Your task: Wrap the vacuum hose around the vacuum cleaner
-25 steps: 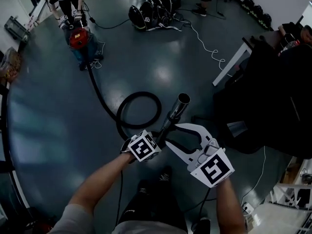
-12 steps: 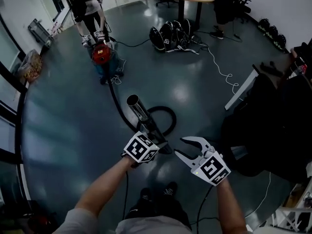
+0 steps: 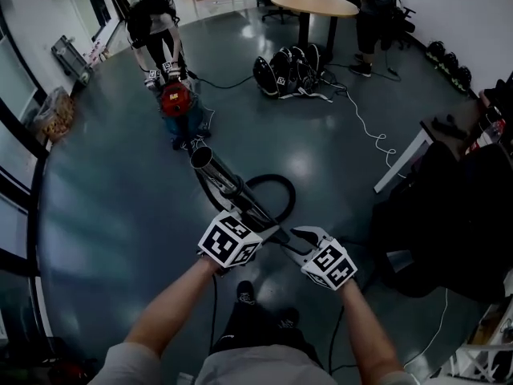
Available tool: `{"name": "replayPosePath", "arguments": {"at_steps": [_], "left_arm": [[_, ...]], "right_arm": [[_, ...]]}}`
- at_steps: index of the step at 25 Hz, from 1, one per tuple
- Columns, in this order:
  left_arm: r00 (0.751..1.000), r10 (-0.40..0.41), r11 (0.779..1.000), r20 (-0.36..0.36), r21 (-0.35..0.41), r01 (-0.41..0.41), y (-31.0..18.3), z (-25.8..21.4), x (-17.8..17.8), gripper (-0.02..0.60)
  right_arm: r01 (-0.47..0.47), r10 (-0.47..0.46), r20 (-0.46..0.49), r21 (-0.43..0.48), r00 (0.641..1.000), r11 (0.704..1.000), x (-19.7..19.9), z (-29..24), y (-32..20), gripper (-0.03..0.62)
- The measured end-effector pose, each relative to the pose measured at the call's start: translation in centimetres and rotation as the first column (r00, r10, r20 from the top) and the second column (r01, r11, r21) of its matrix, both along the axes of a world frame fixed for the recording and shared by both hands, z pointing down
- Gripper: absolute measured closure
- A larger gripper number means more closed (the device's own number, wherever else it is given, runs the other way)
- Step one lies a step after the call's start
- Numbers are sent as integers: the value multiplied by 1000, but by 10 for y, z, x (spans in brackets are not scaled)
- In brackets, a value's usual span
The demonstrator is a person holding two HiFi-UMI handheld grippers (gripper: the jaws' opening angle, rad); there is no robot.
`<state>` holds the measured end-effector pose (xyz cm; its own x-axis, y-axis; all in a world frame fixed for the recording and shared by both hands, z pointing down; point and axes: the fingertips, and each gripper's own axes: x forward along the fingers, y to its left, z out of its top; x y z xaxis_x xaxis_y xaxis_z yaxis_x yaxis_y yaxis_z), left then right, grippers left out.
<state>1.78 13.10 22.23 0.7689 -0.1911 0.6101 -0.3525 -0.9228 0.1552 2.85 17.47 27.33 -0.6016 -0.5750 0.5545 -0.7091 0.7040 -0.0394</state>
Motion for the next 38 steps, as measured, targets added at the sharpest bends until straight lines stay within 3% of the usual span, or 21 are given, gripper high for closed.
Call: {"name": "replayPosePath", "arguments": {"at_steps": [2, 3, 4, 8, 15, 19, 28, 33, 38], "left_arm": [[1000, 4, 1000, -18, -11, -4, -12, -14, -8, 407], [1000, 9, 1000, -24, -18, -9, -17, -19, -12, 407], [999, 14, 1000, -30, -25, -15, -22, -24, -16, 407], [998, 42, 998, -51, -54, -45, -37, -34, -25, 407], [992, 89, 993, -87, -73, -96, -74, -53, -41, 407], [986, 111, 990, -122, -69, -120, -93, -66, -46, 407], [961, 153, 986, -230, -27, -163, -131, -81, -46, 405], [946, 130, 990, -297, -13, -140, -156, -81, -33, 405], [955, 52, 999, -293, 20, -48, -192, -86, -27, 403]], "right_arm": [[-41, 41, 7, 4, 999, 999, -9, 0, -21, 424], [-53, 53, 11, 2, 999, 999, -14, 0, -31, 375], [-55, 55, 14, -5, 998, 998, -20, 1, -40, 368], [-24, 25, 28, -33, 999, 999, -50, 6, -70, 367], [-90, 89, 100, 0, 991, 996, -80, -4, -126, 368], [-87, 83, 101, 36, 991, 996, -86, -15, -143, 426], [-141, 141, 88, -4, 986, 990, -85, -27, -173, 436], [-138, 142, 88, -51, 986, 989, -72, -26, -194, 436], [-90, 99, 78, -110, 992, 990, -58, -29, -224, 436]]}}
